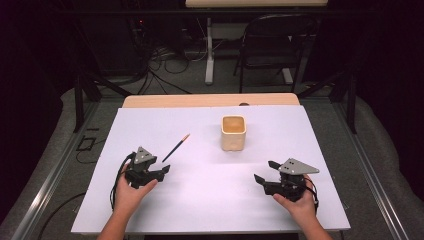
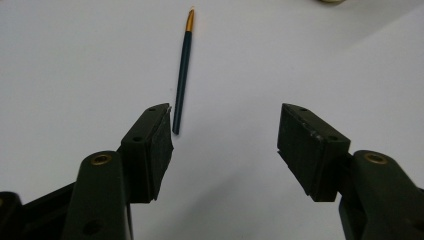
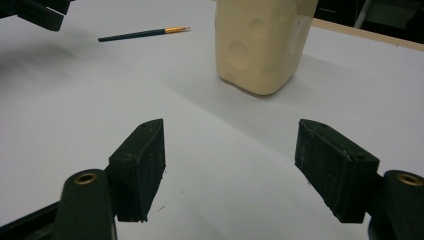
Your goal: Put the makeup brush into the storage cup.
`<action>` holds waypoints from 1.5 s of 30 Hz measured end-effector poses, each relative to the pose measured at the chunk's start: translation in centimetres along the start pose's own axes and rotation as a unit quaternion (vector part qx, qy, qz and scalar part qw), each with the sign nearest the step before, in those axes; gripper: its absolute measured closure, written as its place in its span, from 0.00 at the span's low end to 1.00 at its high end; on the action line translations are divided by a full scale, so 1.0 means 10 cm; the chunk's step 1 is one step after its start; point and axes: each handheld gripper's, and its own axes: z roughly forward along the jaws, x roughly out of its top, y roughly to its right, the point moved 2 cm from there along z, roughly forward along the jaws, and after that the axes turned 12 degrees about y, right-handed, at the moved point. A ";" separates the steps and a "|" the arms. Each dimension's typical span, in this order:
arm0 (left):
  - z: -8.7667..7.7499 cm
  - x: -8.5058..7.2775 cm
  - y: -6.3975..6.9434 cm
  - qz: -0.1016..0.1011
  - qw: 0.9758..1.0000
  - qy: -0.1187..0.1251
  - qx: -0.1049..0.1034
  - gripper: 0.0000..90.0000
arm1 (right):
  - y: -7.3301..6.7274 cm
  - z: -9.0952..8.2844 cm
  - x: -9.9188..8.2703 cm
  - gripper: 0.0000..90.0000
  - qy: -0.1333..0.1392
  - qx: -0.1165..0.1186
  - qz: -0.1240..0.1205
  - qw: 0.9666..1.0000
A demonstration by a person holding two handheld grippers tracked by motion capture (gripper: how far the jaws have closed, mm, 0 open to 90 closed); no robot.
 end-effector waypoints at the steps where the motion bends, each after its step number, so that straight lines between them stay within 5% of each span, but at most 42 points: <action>1: 0.00 0.00 -0.01 -0.002 1.000 -0.003 0.000 0.44 | 0.00 0.00 0.00 0.31 0.000 0.000 0.000 1.000; 8: 0.01 0.03 -0.04 -0.010 1.000 -0.019 -0.003 0.47 | -0.01 0.01 0.00 0.31 -0.002 0.001 -0.001 1.000; 20: 0.22 0.23 -0.04 0.014 0.997 -0.078 -0.015 0.55 | 0.00 0.01 -0.01 0.31 -0.003 -0.001 0.002 1.000; 30: 0.37 0.43 -0.09 0.016 0.995 -0.101 -0.017 0.58 | 0.01 0.00 -0.02 0.31 -0.004 -0.002 0.003 1.000; 37: 0.47 0.56 -0.12 0.025 0.992 -0.126 -0.011 0.62 | 0.01 0.00 -0.02 0.31 -0.005 -0.002 0.003 1.000; 45: 0.63 0.65 -0.13 0.044 0.985 -0.168 -0.005 0.63 | 0.01 0.01 -0.02 0.31 -0.007 -0.001 0.004 1.000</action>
